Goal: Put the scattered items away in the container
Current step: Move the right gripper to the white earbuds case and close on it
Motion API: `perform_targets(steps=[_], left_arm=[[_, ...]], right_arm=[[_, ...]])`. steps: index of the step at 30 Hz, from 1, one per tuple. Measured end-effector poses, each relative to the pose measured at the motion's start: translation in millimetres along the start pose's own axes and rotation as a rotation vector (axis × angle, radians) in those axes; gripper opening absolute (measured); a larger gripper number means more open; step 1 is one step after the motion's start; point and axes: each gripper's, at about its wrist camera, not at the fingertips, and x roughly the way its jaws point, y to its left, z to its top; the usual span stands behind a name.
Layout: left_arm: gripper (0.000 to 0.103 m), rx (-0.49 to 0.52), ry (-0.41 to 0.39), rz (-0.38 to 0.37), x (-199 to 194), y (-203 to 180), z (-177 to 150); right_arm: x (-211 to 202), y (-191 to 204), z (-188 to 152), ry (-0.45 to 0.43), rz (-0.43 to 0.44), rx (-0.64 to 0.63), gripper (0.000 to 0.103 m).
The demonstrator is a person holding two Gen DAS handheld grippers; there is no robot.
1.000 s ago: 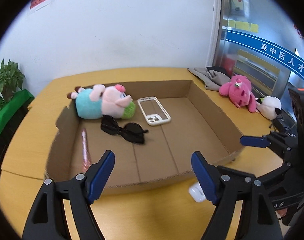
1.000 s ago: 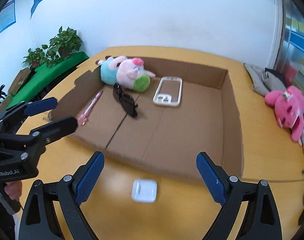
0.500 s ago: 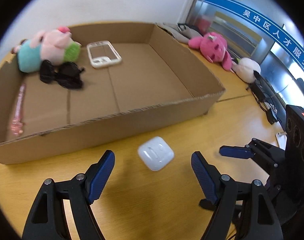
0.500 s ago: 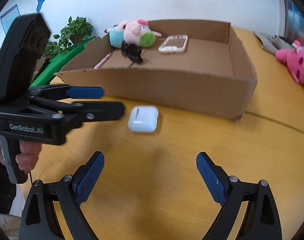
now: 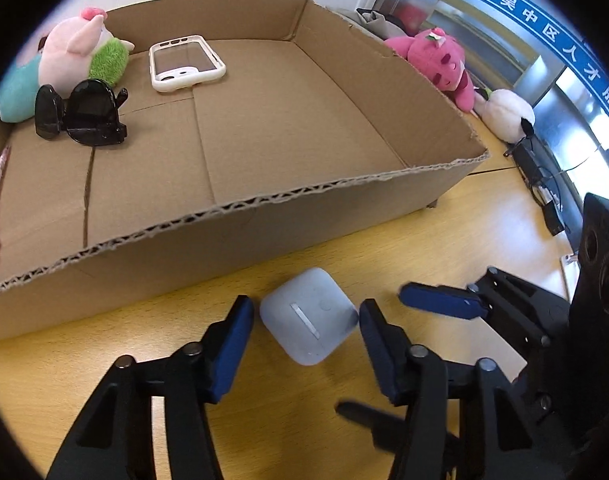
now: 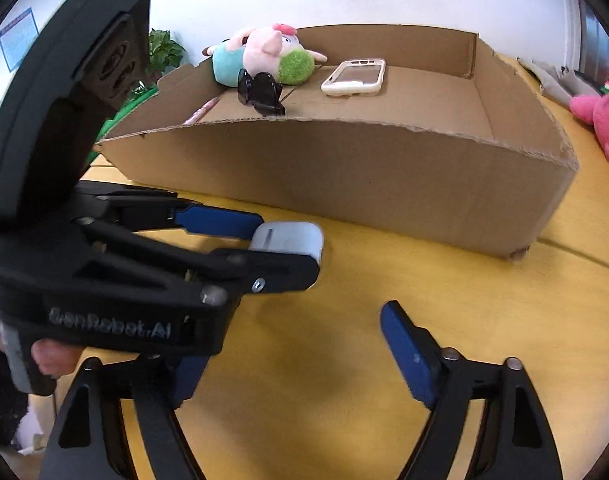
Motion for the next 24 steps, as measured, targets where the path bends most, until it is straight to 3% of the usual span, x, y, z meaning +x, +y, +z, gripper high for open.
perform_targets(steps=[3, 5, 7, 12, 16, 24], left_arm=[[0.050, 0.003, -0.002, -0.006, -1, 2, 0], [0.050, 0.007, -0.001, -0.008, -1, 3, -1], [0.049, 0.013, 0.001, 0.001, -2, 2, -1], [0.048, -0.004, 0.007, -0.002, -4, 6, -1], [0.044, -0.026, 0.000, 0.006, -16, 4, -3], [0.043, -0.045, -0.080, 0.015, -47, -2, -4]], right_arm=[[5, 7, 6, -0.002, -0.009, -0.038, 0.066], [7, 11, 9, -0.002, -0.013, -0.057, 0.048], [9, 15, 10, 0.002, 0.006, -0.072, 0.041], [9, 19, 9, 0.005, 0.000, -0.082, 0.039], [3, 25, 6, -0.005, -0.023, -0.099, 0.027], [-23, 34, 10, -0.089, 0.013, -0.081, 0.030]])
